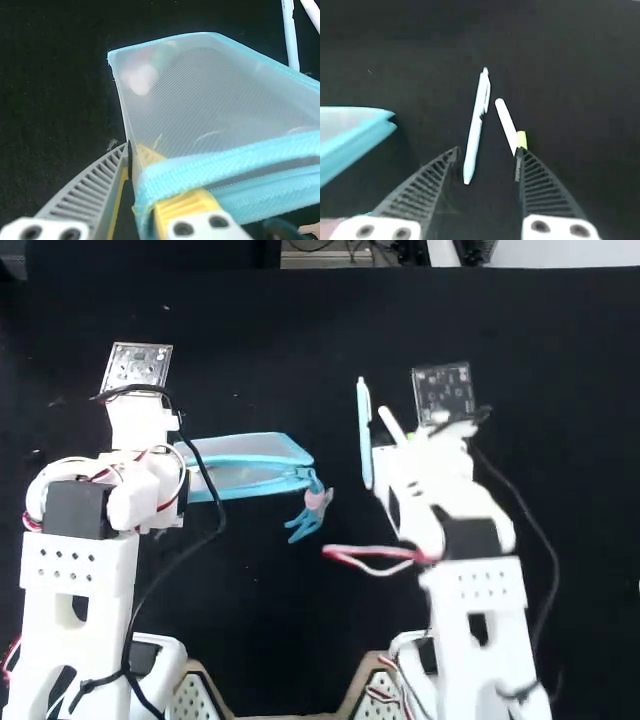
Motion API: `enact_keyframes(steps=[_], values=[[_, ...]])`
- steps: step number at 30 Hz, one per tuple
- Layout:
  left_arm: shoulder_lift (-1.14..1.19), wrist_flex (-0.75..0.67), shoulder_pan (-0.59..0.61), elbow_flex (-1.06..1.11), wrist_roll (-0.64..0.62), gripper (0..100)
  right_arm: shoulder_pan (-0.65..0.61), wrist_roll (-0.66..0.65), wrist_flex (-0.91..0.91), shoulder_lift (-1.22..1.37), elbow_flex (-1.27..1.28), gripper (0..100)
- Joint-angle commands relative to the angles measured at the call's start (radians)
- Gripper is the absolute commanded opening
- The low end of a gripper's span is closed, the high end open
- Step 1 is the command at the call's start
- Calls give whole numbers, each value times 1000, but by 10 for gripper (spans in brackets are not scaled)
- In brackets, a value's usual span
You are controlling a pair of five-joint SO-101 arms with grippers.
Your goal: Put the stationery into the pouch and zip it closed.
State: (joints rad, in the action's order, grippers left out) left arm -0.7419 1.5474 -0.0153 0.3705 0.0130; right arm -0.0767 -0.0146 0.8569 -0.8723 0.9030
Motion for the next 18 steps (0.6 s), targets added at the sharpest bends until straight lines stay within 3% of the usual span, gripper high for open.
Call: enact_keyframes(steps=[1, 10, 18], values=[[9, -3, -2, -12, 2, 31, 32, 0, -44, 205, -116, 165], [9, -3, -2, -12, 2, 30, 133, -8, 183, 723, -581, 166], [9, -2, -2, -10, 2, 30, 146, -132, 215, 1116, -866, 166]])
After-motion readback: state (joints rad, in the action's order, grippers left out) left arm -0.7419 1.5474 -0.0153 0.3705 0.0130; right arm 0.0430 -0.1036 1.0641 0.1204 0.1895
